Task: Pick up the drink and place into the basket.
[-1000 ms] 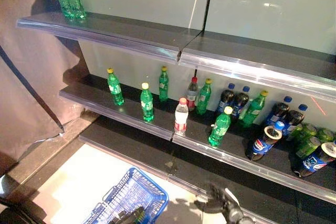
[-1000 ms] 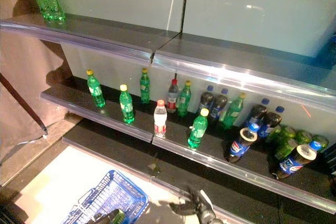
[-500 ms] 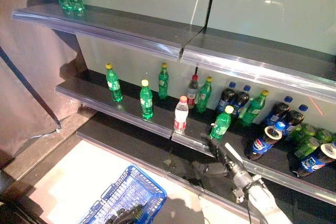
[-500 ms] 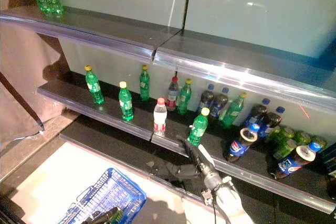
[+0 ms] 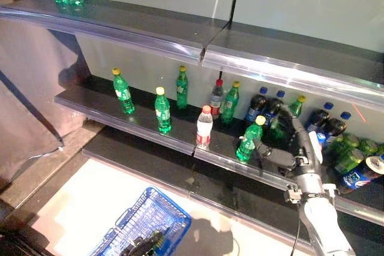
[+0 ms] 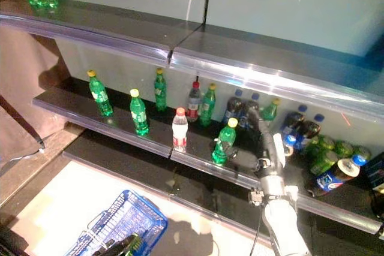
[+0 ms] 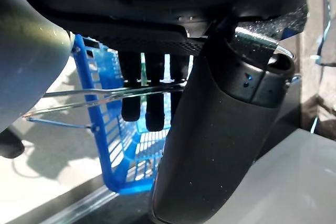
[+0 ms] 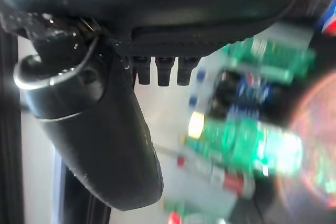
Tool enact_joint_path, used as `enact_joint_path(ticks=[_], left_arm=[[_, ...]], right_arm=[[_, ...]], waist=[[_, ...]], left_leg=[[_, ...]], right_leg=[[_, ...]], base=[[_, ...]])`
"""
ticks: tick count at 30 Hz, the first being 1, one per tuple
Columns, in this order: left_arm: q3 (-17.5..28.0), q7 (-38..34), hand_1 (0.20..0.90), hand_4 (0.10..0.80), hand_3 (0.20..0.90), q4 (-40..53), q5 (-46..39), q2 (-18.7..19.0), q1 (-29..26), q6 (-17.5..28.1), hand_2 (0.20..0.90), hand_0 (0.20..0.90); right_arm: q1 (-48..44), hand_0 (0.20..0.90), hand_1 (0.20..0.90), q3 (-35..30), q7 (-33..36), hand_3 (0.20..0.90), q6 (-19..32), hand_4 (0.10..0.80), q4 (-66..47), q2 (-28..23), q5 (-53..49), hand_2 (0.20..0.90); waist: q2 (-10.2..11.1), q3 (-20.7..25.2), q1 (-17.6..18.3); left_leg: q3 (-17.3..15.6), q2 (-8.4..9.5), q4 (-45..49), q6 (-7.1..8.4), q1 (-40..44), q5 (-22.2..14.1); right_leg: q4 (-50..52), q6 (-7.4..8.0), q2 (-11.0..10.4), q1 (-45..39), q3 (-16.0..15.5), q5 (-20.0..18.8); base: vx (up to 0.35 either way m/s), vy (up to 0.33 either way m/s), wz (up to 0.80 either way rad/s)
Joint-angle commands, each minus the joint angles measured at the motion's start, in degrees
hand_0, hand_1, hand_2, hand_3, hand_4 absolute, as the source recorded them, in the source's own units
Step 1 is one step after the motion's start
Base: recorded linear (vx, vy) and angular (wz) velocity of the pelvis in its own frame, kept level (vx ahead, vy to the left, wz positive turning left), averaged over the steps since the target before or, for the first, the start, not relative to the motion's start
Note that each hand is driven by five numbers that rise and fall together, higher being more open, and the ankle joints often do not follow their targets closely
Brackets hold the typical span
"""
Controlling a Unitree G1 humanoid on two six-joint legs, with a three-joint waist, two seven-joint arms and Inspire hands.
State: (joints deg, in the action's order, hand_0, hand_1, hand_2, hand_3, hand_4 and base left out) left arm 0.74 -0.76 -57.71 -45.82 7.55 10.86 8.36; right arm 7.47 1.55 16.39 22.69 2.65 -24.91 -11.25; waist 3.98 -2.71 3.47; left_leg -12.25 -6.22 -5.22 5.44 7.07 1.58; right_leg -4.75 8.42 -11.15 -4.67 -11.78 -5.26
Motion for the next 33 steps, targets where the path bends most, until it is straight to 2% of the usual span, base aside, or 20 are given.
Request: enact_joint_path(ticks=[1,4,7,8,11,14,18,21,24,29,33], left_arm=[[-0.15,1.63,0.300,0.100,0.200,4.03,4.65,2.75,-2.73,4.05,0.300,0.300],[0.10,1.36,0.300,0.100,0.200,3.79,4.78,2.82,-2.60,4.31,0.300,0.300],[0.23,0.89,0.300,0.100,0.200,3.74,4.75,3.48,-2.70,4.79,0.300,0.300],[0.36,0.55,0.300,0.100,0.200,3.78,4.40,3.72,-3.01,4.71,0.300,0.300],[0.82,-0.05,0.300,0.100,0.200,4.26,3.63,4.06,-3.91,4.06,0.300,0.300],[1.51,-0.71,0.300,0.100,0.200,3.10,3.24,3.88,-4.32,3.02,0.300,0.300],[0.91,-0.52,0.300,0.100,0.200,2.61,3.36,2.32,-2.88,3.48,0.300,0.300],[0.07,-0.26,0.300,0.100,0.200,2.55,3.51,1.06,-2.08,4.72,0.300,0.300],[-0.98,0.21,0.300,0.100,0.200,3.22,5.40,1.04,-1.84,5.25,0.300,0.300],[-4.01,0.61,0.300,0.100,0.200,4.48,4.35,2.65,-4.68,6.11,0.300,0.300],[-5.84,0.35,0.300,0.100,0.200,6.36,1.78,3.28,-8.23,7.43,0.300,0.300]], right_arm=[[-6.34,0.900,0.900,-7.15,7.28,0.900,8.60,0.800,-6.96,-0.18,2.32,0.900],[-5.86,0.900,0.900,-7.38,10.22,0.900,8.90,0.800,-5.96,0.31,2.85,0.900],[-5.36,0.900,0.900,-7.05,12.68,0.900,9.72,0.800,-5.28,0.93,3.03,0.900],[-5.38,0.900,0.900,-6.59,13.93,0.900,10.15,0.800,-5.04,1.16,3.74,0.900],[-5.98,0.900,0.900,-5.70,17.13,0.900,11.28,0.800,-4.45,1.60,5.67,0.900],[-7.08,0.900,0.900,-5.98,19.50,0.900,11.15,0.800,-3.49,1.52,5.93,0.900],[-8.08,0.900,0.900,-4.45,16.77,0.900,8.90,0.800,-2.54,1.14,3.65,0.900],[-7.13,0.900,0.900,-3.90,16.57,0.900,8.83,0.800,-1.64,1.95,3.19,0.900],[-6.14,0.900,0.900,-3.76,15.97,0.900,9.24,0.800,-1.54,2.91,2.21,0.900],[-8.98,0.900,0.900,-1.51,20.65,0.900,11.02,0.800,-0.44,3.55,3.95,0.900],[-13.28,0.900,0.900,-0.98,26.64,0.900,12.66,0.800,0.75,3.29,6.69,0.900]], waist=[[-1.29,-0.32,-1.51],[-1.21,-0.42,-1.56],[-1.44,-0.78,-1.36],[-1.47,-0.97,-1.46],[-1.44,-1.26,-1.73],[-1.50,-0.83,-2.38],[-1.41,-0.26,-2.89],[-1.37,-0.17,-2.79],[-1.58,-0.71,-2.36],[-2.64,-4.45,-1.81],[-3.64,-9.15,-1.43]], left_leg=[[-5.15,3.08,2.77,-5.06,0.73,-4.06],[-5.71,3.45,2.79,-5.47,0.60,-4.17],[-5.60,3.43,3.21,-5.89,0.22,-4.17],[-5.24,3.29,3.66,-5.80,0.12,-4.39],[-4.70,2.89,4.67,-5.57,-0.12,-5.03],[-5.09,1.61,5.96,-4.69,-0.48,-5.00],[-5.11,-0.12,6.00,-3.69,0.00,-4.11],[-4.94,-0.49,5.48,-3.40,0.36,-3.74],[-5.65,-0.62,5.37,-3.27,0.20,-3.40],[-5.93,-0.29,7.80,-3.65,-2.96,-3.71],[-5.91,-0.48,12.02,-3.83,-7.75,-4.48]], right_leg=[[6.97,2.45,-5.45,2.61,-0.62,-4.08],[9.53,2.75,-6.02,3.75,-1.04,-5.14],[14.24,2.39,-5.70,5.75,-0.26,-5.34],[14.29,2.32,-6.82,6.40,-0.11,-6.12],[12.46,2.44,-8.33,6.58,0.17,-6.61],[8.64,1.90,-6.94,3.69,-1.49,-3.47],[6.96,0.86,-4.22,1.74,-1.91,-0.14],[5.98,0.64,-3.14,0.75,-1.94,1.00],[6.56,0.64,-3.02,1.00,-2.62,1.27],[11.04,0.69,-4.79,5.85,-3.44,0.18],[14.44,0.33,-6.28,10.85,-2.83,0.32]], base=[[-0.028,0.070,-0.08],[-0.031,0.041,-0.22],[-0.042,-0.019,-0.25],[-0.032,-0.065,-0.22],[-0.039,-0.162,-0.15],[-0.008,-0.174,0.05],[0.057,-0.142,0.03],[0.076,-0.069,-0.04],[0.048,-0.044,0.03],[-0.059,0.000,0.03],[-0.209,0.016,0.08]])
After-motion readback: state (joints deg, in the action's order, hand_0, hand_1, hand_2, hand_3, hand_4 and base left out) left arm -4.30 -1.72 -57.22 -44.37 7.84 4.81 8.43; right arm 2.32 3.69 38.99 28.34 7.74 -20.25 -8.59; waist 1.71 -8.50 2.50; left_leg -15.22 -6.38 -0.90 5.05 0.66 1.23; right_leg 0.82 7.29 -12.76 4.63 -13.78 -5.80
